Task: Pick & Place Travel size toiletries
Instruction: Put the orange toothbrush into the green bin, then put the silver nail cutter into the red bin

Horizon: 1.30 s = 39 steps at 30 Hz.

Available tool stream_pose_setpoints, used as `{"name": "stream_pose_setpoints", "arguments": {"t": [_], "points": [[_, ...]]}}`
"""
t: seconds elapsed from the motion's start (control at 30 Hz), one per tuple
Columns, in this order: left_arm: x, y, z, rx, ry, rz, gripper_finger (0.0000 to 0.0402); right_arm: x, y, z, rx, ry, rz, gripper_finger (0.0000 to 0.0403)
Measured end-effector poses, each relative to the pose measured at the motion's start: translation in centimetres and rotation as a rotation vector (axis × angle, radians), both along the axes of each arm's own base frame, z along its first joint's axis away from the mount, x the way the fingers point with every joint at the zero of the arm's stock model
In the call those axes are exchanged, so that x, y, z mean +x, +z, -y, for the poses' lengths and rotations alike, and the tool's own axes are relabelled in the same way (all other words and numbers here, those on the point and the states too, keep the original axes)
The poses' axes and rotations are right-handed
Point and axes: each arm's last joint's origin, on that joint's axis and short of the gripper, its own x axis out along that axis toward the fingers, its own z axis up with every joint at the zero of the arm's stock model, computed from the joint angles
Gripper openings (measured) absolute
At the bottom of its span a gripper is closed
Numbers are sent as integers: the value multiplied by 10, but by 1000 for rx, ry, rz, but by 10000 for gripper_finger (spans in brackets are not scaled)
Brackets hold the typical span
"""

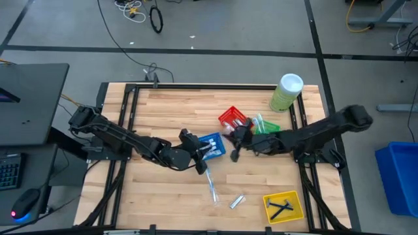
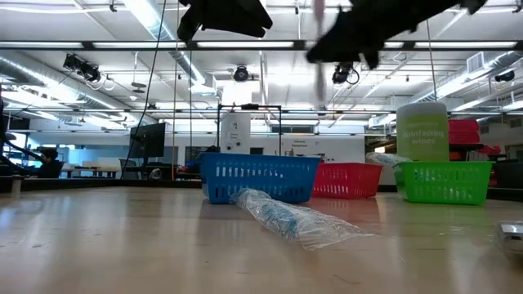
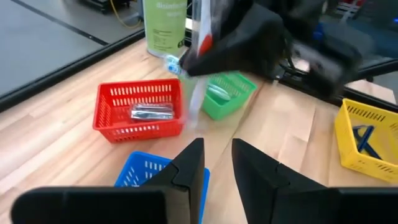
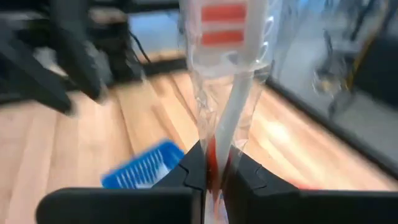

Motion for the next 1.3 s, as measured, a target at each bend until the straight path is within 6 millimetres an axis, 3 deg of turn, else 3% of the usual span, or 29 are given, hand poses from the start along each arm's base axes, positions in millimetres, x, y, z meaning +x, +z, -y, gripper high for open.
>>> {"name": "stream_pose_setpoints", "arguments": {"t": [0.27,0.4,0.53,0.8,1.1,1.3], "points": [[0,0,-1,-10,27,14,87,-74,4,21,235,-216,-292,34],[0,0,-1,-6,36,17,83,-96,-1,24,318,-250,-445,34],[0,1,-1,-7,36,21,83,-100,-9,26,342,-304,-478,35],[0,1,-1,-13,37,24,82,-108,-44,32,315,-329,-562,41],[0,1,-1,-13,38,24,82,-109,-61,39,343,-334,-555,104],[0,1,-1,-11,39,24,82,-106,-55,39,336,-341,-525,145]]}}
